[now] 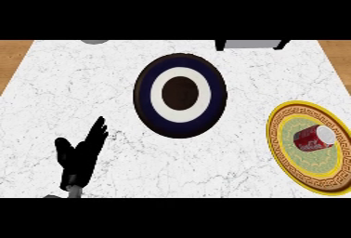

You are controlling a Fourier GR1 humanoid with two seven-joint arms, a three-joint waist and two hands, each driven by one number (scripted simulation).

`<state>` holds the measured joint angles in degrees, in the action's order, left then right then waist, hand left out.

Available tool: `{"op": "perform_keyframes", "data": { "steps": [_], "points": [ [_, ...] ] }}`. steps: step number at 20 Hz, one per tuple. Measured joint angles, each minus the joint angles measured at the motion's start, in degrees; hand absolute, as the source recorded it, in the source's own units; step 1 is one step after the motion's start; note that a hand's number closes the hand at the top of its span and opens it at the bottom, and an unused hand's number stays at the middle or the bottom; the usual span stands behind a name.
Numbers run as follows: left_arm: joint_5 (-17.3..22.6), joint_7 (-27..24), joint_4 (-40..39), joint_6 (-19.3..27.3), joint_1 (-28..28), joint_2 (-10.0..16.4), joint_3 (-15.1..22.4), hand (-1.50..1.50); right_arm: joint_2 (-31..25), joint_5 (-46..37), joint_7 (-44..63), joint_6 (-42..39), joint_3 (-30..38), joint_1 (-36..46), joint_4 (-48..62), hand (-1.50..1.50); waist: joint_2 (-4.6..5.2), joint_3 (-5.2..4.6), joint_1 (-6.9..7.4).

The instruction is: Pick the can from the plate and place it in the plate

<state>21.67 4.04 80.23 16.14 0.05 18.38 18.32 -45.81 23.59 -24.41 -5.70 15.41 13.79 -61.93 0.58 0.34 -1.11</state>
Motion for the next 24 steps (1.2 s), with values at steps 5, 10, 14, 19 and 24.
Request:
{"op": "perform_keyframes", "data": {
  "steps": [5,10,14,19,24],
  "points": [
    [-0.7,2.1,-0.7,-0.9,-1.4,-1.1,0.5,0.0,-3.6,-3.4,-10.9,-8.1,2.1,0.0,13.2,-1.5,-0.22,-0.15,1.17],
    [-0.6,3.0,-0.3,-1.9,-1.4,-0.6,0.2,0.0,-10.3,-11.4,-11.2,-12.5,-3.3,-1.7,14.3,-1.5,-0.34,-0.26,1.72],
    [-0.6,3.0,-1.0,-2.5,-1.7,-0.7,-0.4,0.0,-14.1,-17.0,-10.0,-15.1,-7.5,-2.1,12.2,-1.5,-0.45,-0.32,1.59],
    [-0.9,3.3,-0.6,-3.2,-0.8,-0.6,-1.2,0.0,-14.0,-21.1,-1.8,-13.5,-11.0,-3.3,3.6,-1.5,-0.7,-0.4,1.11],
    [-1.7,4.8,0.3,-3.2,-1.0,-1.3,-2.0,0.0,-11.1,-24.8,5.8,-11.4,-13.3,-5.2,-4.3,-1.5,-0.7,-0.39,0.97]
  ]
}}
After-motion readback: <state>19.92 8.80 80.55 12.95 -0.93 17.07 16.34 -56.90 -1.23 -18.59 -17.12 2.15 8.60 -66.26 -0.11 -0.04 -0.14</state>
